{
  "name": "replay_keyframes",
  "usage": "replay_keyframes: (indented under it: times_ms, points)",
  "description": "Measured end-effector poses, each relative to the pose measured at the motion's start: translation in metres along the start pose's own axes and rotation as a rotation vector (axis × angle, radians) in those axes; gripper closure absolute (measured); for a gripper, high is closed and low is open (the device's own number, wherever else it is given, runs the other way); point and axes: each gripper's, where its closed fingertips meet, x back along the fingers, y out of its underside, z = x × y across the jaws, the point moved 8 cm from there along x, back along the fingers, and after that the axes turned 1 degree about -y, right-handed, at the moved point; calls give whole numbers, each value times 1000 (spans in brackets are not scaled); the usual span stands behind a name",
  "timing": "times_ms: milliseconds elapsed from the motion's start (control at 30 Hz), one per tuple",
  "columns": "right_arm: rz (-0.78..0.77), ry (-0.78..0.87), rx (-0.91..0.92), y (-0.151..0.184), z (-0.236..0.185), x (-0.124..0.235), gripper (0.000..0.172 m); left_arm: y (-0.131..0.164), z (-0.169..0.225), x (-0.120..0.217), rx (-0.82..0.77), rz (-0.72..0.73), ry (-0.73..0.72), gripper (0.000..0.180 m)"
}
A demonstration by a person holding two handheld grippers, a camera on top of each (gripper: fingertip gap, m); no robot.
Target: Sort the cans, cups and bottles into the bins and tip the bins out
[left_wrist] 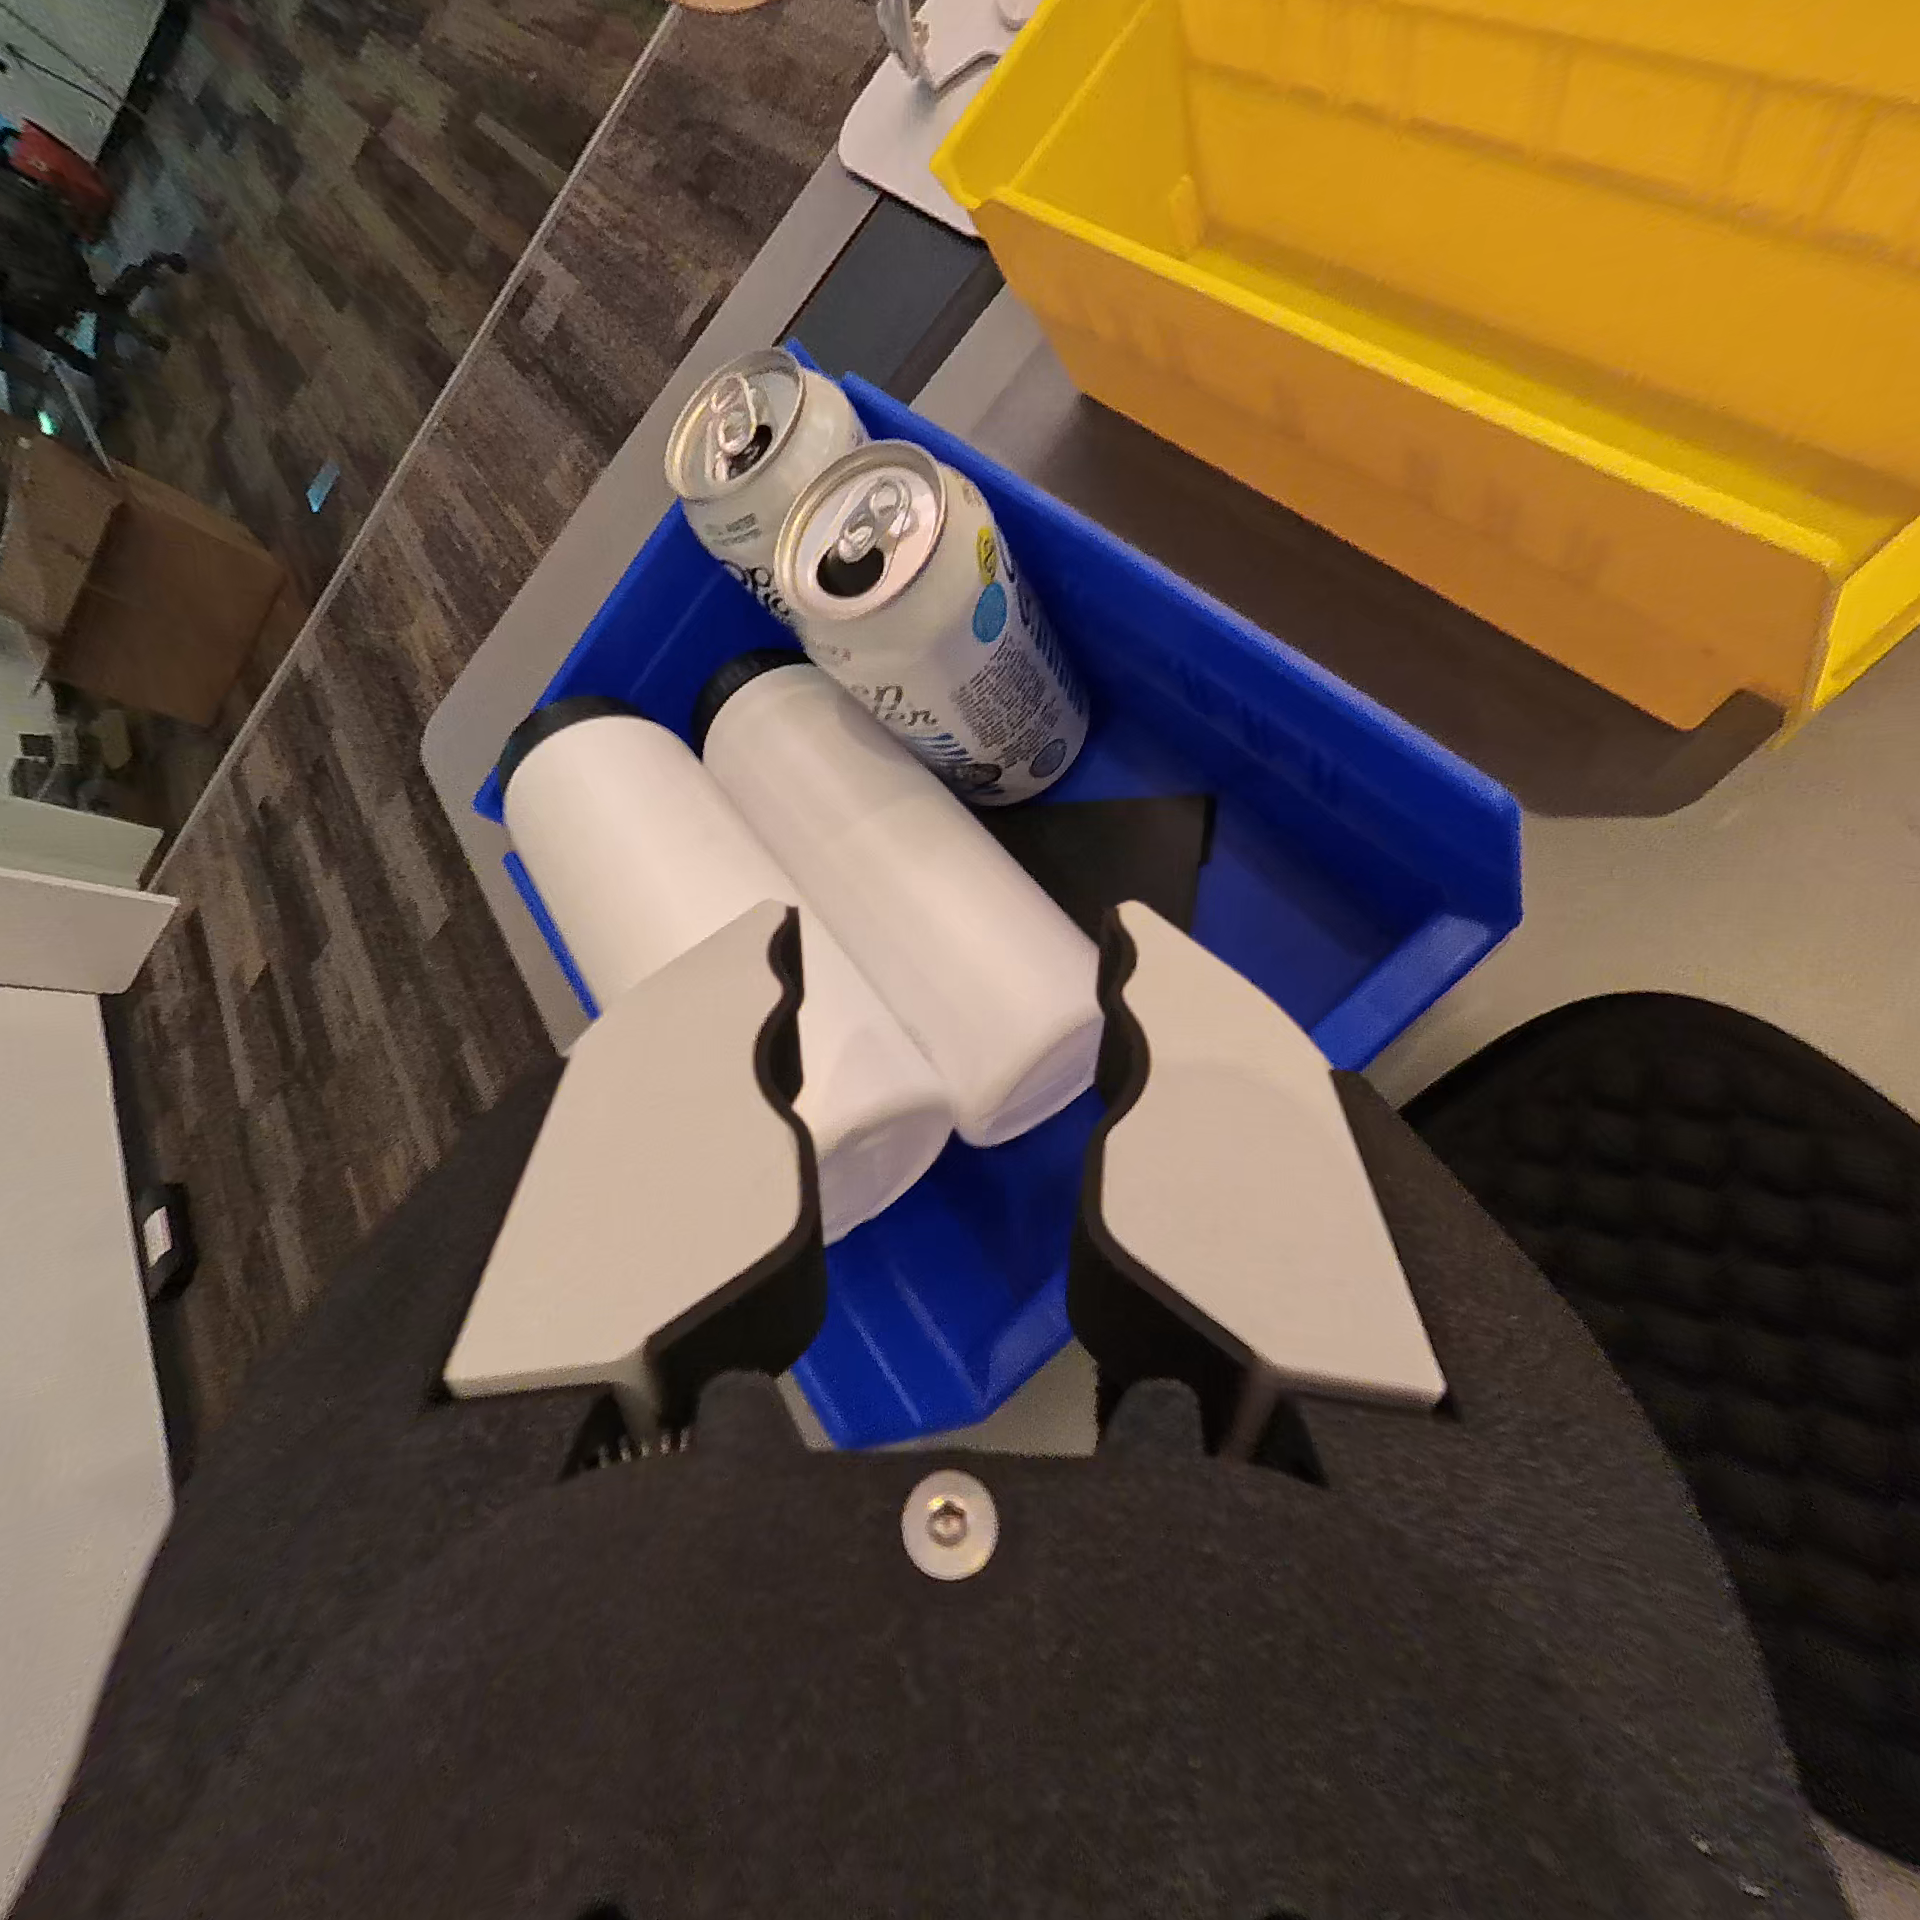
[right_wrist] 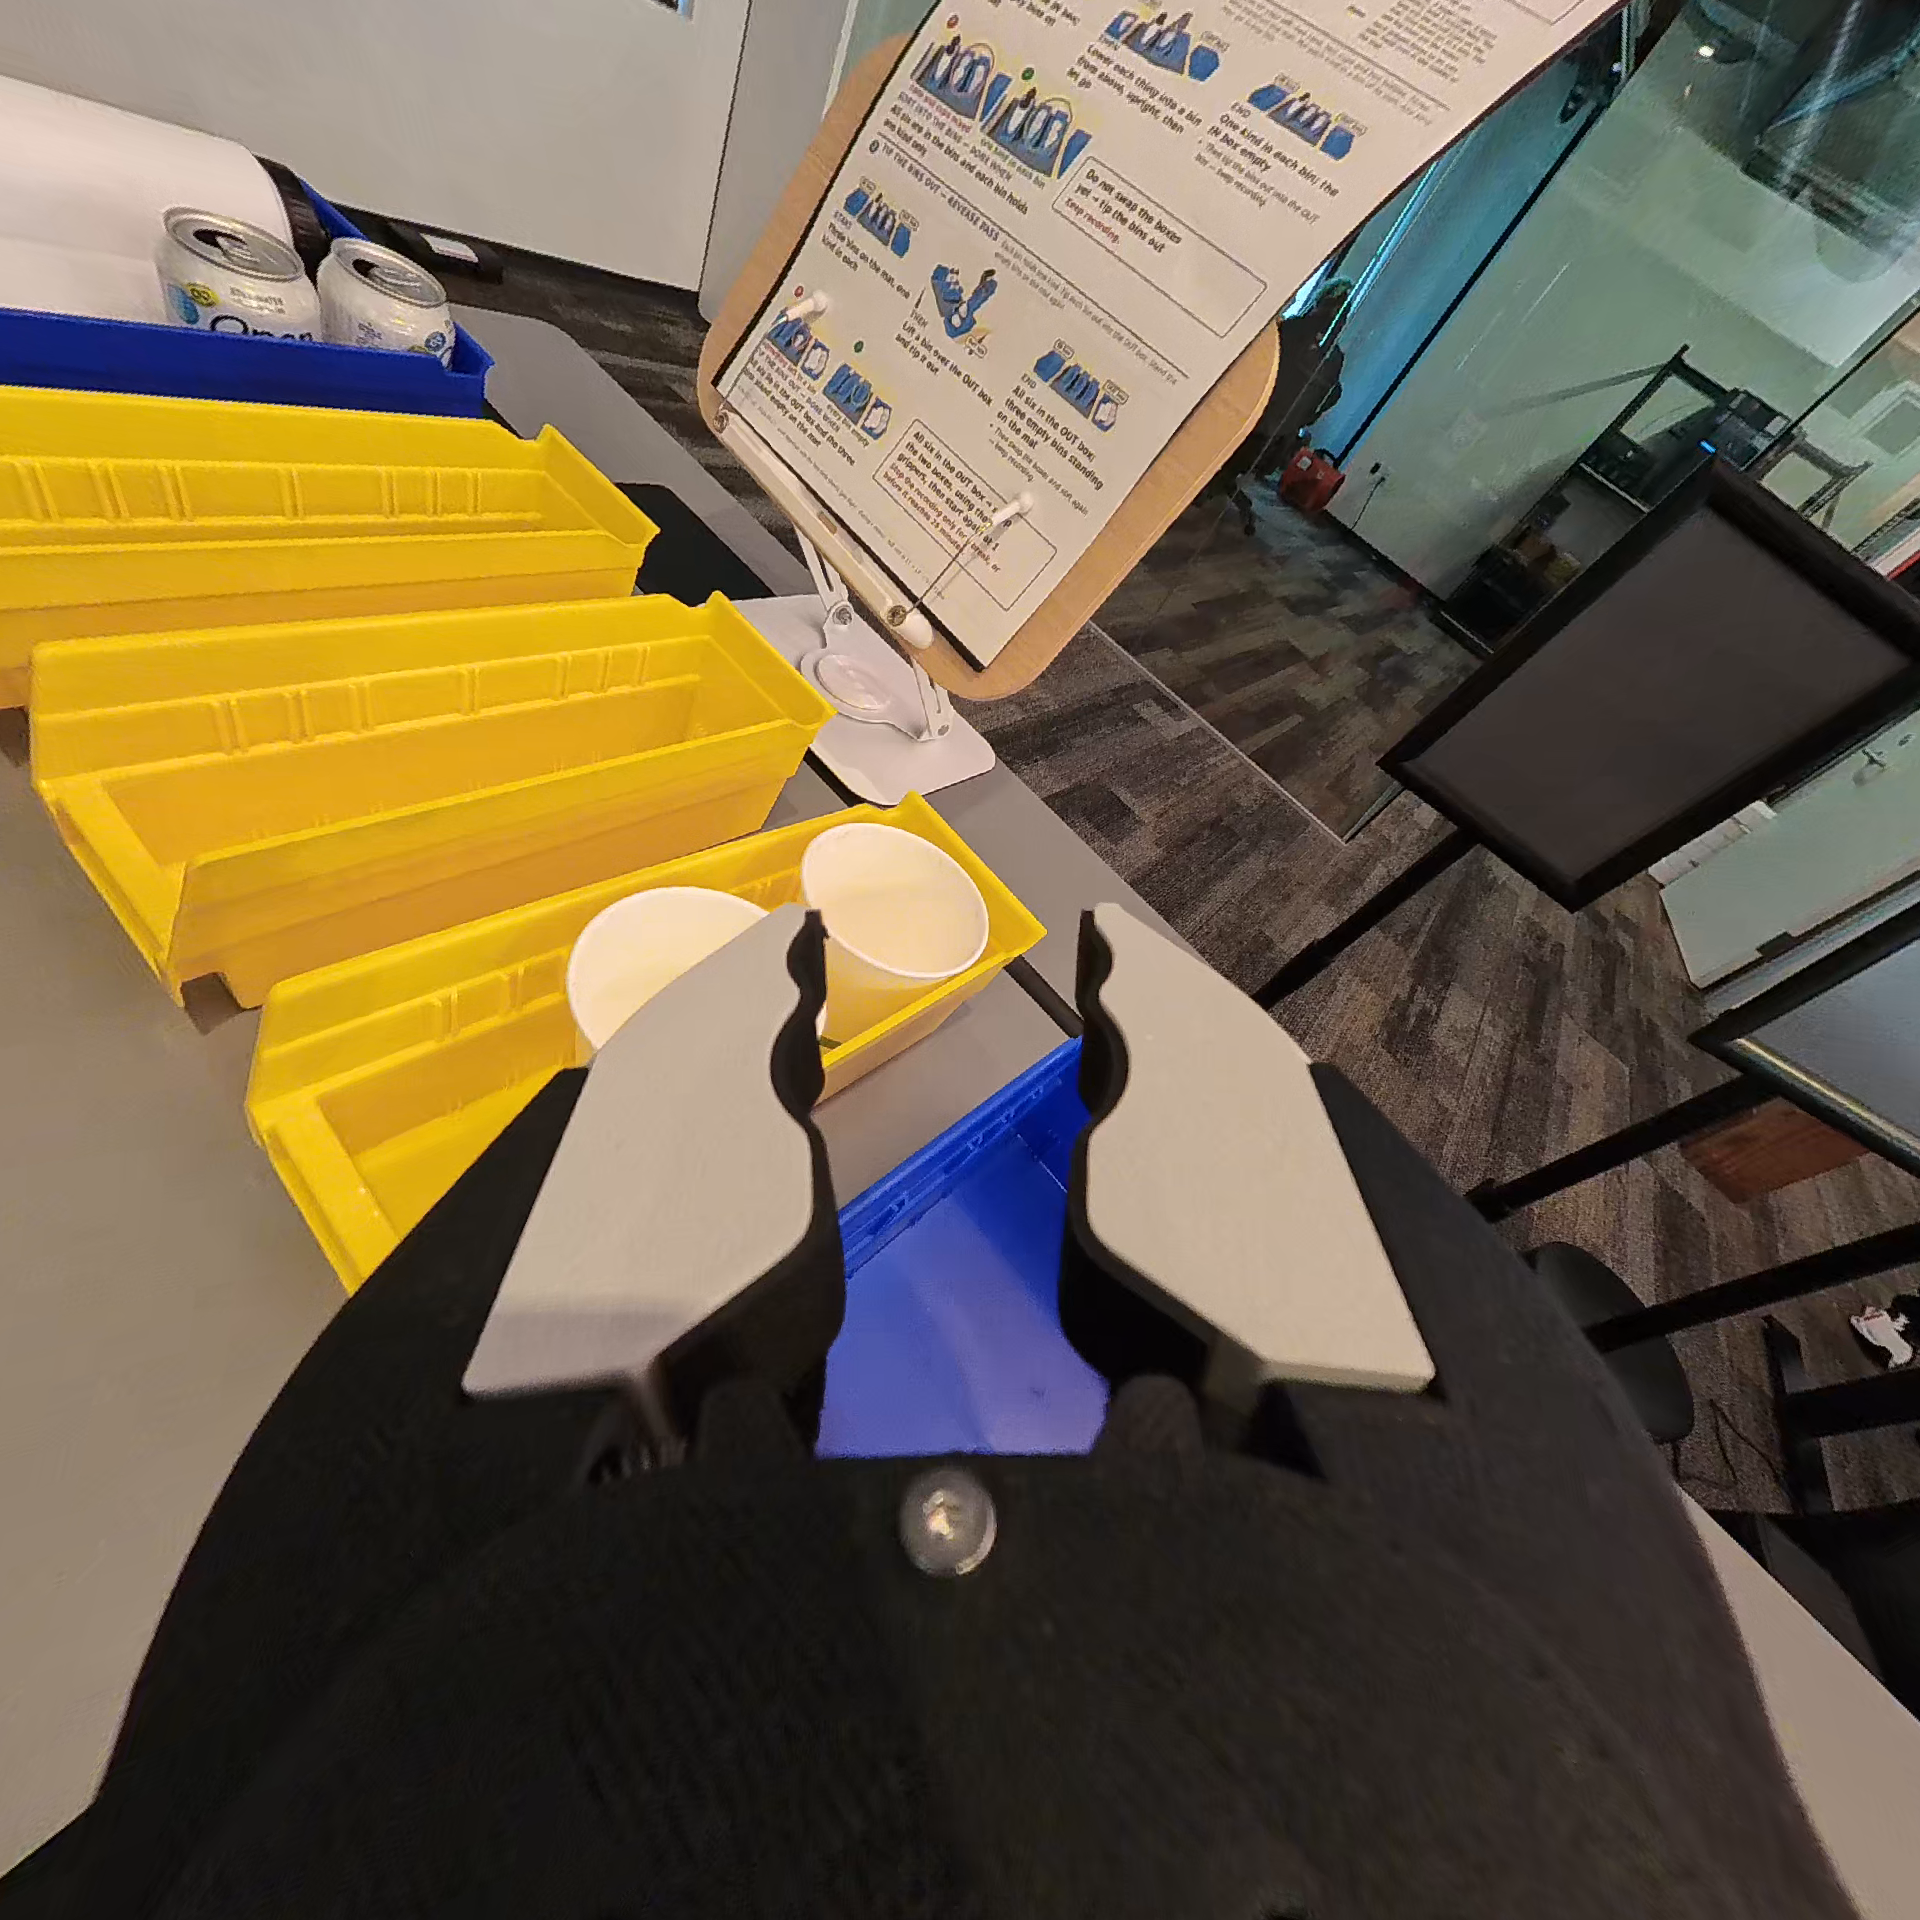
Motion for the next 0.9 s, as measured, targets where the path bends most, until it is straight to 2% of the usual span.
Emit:
replay_keyframes:
  times_ms: [367, 600, 900]
  points:
    - [-21, -21, -6, 10, 0, 5, 123, -9, -5, -44, 76, 66, 80, 122]
    - [-21, -20, -13, 12, 2, 9, 122, -21, -14, -64, 100, 145, 149, 113]
    - [-35, -27, 2, 12, 2, 12, 122, -32, -23, -97, 43, 80, 208, 105]
